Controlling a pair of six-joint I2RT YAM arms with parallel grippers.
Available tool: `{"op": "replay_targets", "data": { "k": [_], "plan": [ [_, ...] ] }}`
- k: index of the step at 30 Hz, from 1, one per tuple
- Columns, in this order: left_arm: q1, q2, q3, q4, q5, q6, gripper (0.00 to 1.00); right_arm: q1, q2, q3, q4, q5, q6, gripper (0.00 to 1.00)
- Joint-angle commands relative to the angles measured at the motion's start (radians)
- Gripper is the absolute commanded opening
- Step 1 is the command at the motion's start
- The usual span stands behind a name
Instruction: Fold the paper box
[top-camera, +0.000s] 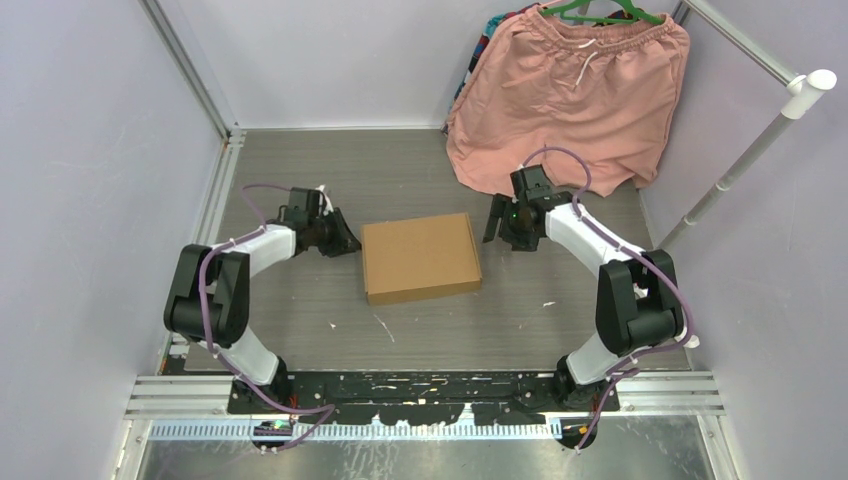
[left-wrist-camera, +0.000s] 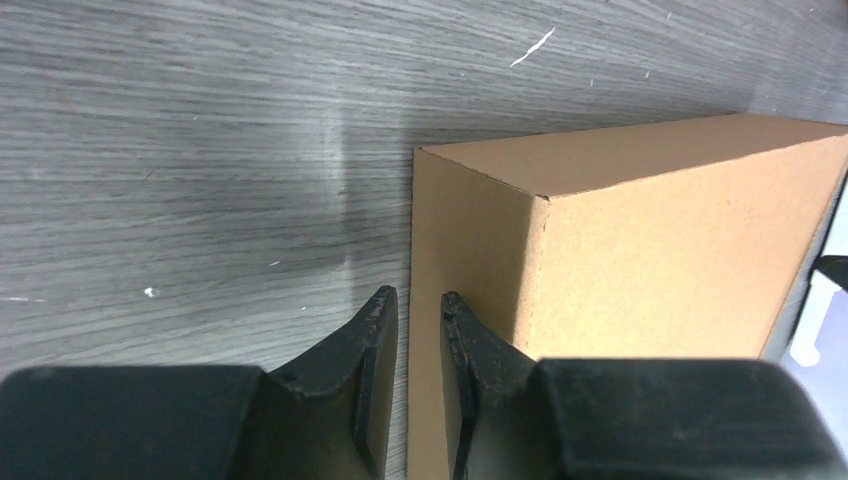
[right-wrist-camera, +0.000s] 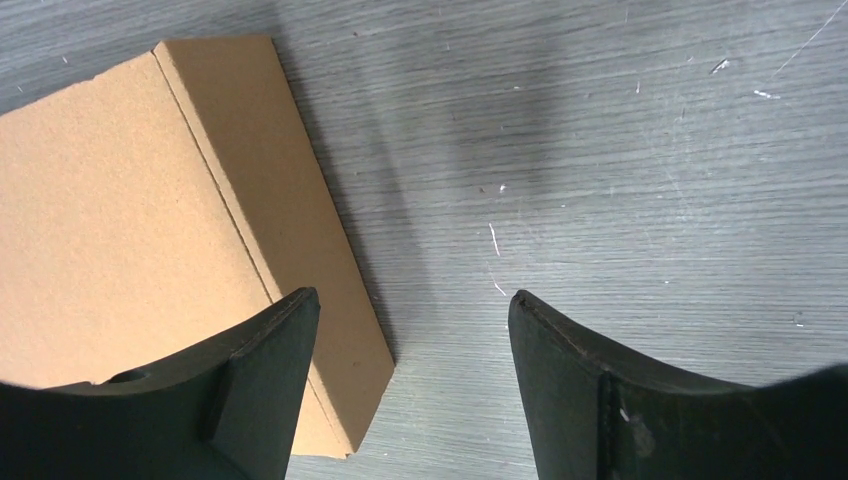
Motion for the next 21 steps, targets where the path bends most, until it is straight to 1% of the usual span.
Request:
{"op": "replay_targets", "data": {
  "k": [1,6,9,11,13,14,17,19,21],
  "plan": [
    [0.002,0.023,0.055,0.067,0.047,-0.025,0.24,0.000,-0.050,-0.010,0.016,-0.008,0.000,0.75],
    [0.000,0.075,0.111,0.091,0.050,-0.031,0.24,-0.002,-0.055,-0.009,0.020,-0.009,0.003,0.75],
    [0.001,0.083,0.146,0.052,0.047,-0.008,0.24,-0.002,-0.075,-0.011,0.012,-0.003,0.003,0.76],
    [0.001,0.040,0.140,0.012,0.022,0.013,0.26,-0.003,-0.117,-0.019,0.003,0.008,0.000,0.76],
    [0.000,-0.051,0.118,-0.024,-0.009,0.031,0.33,-0.003,-0.175,-0.028,-0.003,0.019,-0.005,0.78],
    [0.001,-0.096,0.110,-0.043,-0.021,0.040,0.37,-0.003,-0.206,-0.030,-0.004,0.022,-0.006,0.80],
    [0.001,-0.216,0.115,-0.130,-0.066,0.065,0.42,-0.003,-0.291,-0.023,-0.023,0.023,-0.003,0.86],
    [0.000,-0.287,0.139,-0.210,-0.092,0.090,0.60,-0.003,-0.344,-0.009,-0.046,0.027,-0.008,0.91],
    [0.000,-0.360,0.158,-0.276,-0.119,0.117,0.92,-0.003,-0.386,0.014,-0.079,0.038,-0.016,0.94]
  ]
}}
